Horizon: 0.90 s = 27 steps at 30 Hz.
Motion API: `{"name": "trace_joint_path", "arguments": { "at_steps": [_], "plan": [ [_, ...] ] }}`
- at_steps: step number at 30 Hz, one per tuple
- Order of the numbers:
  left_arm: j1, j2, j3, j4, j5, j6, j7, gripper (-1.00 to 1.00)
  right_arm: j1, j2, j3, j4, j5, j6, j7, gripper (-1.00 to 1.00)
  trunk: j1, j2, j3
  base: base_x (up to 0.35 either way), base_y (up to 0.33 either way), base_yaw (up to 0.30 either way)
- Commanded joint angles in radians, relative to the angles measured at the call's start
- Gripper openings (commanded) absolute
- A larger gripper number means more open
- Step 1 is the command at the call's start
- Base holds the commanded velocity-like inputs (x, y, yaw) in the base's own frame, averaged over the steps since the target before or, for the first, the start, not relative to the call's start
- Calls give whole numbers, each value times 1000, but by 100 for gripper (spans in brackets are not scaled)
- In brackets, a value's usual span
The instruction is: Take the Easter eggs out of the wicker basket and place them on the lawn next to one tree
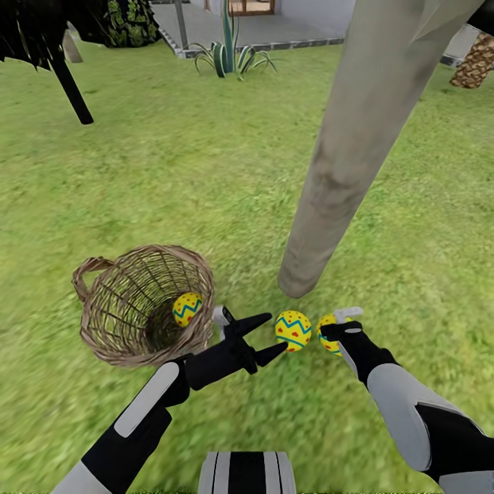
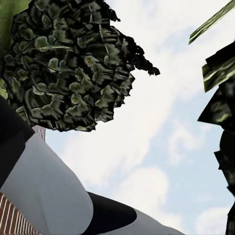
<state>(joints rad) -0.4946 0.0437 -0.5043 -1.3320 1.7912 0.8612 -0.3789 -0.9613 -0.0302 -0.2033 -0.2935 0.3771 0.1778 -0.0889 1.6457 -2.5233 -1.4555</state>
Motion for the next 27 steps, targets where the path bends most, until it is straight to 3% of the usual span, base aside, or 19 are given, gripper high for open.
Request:
{"name": "trace_joint_path", "arguments": {
  "at_steps": [1, 3, 5, 14, 19, 27],
  "plan": [
    [-1, 1, -2, 0, 0, 1, -5, 100, -1, 13, -3, -1, 8, 4, -49, -100, 0, -1, -5, 0, 0, 0],
    [-1, 1, -2, 0, 0, 1, -5, 100, -2, 30, -2, 1, 10, 2, -103, -100, 1, -1, -12, 0, 0, 0],
    [-1, 1, -2, 2, 0, 1, -5, 100, -1, 34, -2, 1, 10, 1, -115, -100, 1, -1, -12, 0, 0, 0],
    [1, -1, 0, 13, 0, -1, -5, 100, 0, 39, -1, 0, 16, -83, -118, -100, 1, -1, -12, 128, 0, 0],
    [1, -1, -1, 11, 0, 1, -6, 100, 0, 39, 0, -1, 17, -90, -118, -100, 1, -1, -12, 44, 0, 0],
    [1, -1, -1, 11, 0, 0, -5, 100, 0, 38, 0, -5, 17, -91, -118, -100, 5, -3, -43, 0, 0, 0]
  ]
}}
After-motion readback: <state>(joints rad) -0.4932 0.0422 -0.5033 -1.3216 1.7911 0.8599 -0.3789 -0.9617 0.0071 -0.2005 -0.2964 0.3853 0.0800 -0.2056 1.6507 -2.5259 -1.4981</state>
